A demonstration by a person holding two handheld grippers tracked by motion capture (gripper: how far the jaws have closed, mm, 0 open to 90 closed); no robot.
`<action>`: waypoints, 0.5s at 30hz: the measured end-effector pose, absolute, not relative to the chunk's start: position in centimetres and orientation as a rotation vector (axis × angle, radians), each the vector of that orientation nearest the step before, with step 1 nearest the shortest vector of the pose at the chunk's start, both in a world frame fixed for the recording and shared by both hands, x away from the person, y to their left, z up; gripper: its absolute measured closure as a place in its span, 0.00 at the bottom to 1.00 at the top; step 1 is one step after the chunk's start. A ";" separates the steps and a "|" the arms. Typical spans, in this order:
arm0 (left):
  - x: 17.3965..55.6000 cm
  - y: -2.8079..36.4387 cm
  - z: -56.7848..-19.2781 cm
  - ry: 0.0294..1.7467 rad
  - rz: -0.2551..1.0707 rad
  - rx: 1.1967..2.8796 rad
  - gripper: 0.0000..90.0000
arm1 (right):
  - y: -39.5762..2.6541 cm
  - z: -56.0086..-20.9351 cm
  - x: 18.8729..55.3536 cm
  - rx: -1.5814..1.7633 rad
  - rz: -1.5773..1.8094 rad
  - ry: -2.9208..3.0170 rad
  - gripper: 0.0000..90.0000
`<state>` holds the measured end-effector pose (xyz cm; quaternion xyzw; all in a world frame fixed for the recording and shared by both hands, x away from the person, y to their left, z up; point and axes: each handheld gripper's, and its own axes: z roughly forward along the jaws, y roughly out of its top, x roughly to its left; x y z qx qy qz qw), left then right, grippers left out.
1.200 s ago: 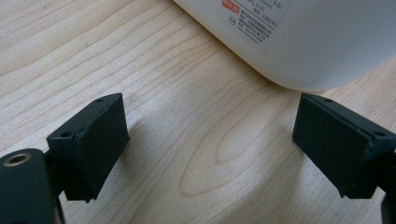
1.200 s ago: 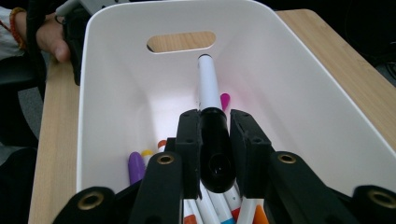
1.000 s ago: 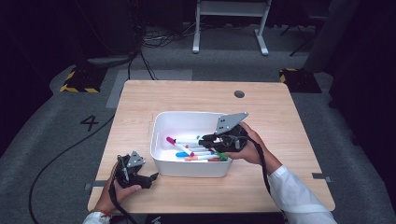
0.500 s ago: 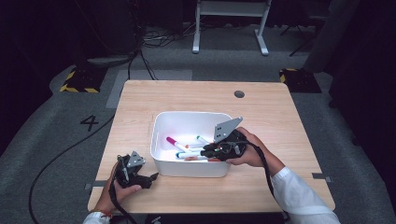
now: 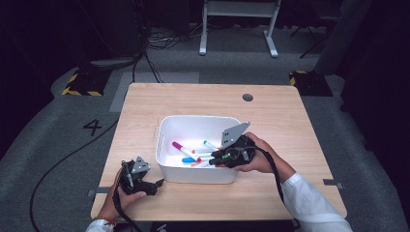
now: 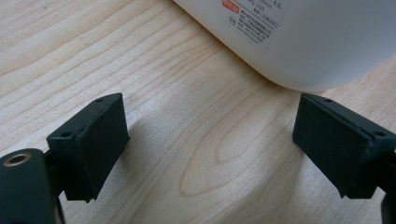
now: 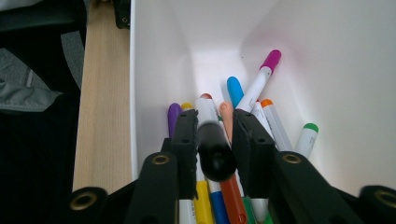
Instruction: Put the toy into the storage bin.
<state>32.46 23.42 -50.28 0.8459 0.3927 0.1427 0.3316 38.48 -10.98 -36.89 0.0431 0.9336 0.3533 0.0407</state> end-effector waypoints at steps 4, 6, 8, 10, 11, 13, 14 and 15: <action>32.5 23.4 -50.3 1.023 0.368 2.215 0.12 | -11.3 -36.7 38.8 0.151 1.102 2.836 0.75; 32.4 23.4 -50.3 1.024 0.371 2.214 0.12 | -11.4 -36.7 38.7 0.165 1.099 2.840 0.74; 32.5 23.4 -50.3 1.022 0.368 2.215 0.12 | -11.3 -36.7 38.7 0.151 1.097 2.835 0.72; 32.5 23.4 -50.3 1.022 0.366 2.216 0.12 | -11.3 -36.7 38.6 0.158 1.092 2.832 0.71; 32.5 23.4 -50.3 1.023 0.371 2.215 0.12 | -11.4 -36.6 38.6 0.165 1.091 2.828 0.70; 32.4 23.4 -50.3 1.025 0.367 2.213 0.12 | -11.5 -36.5 38.6 0.178 1.096 2.822 0.67; 32.5 23.4 -50.3 1.023 0.366 2.215 0.12 | -11.6 -36.5 38.6 0.181 1.099 2.818 0.66; 32.4 23.4 -50.3 1.026 0.364 2.214 0.12 | -11.7 -36.4 38.7 0.181 1.104 2.813 0.65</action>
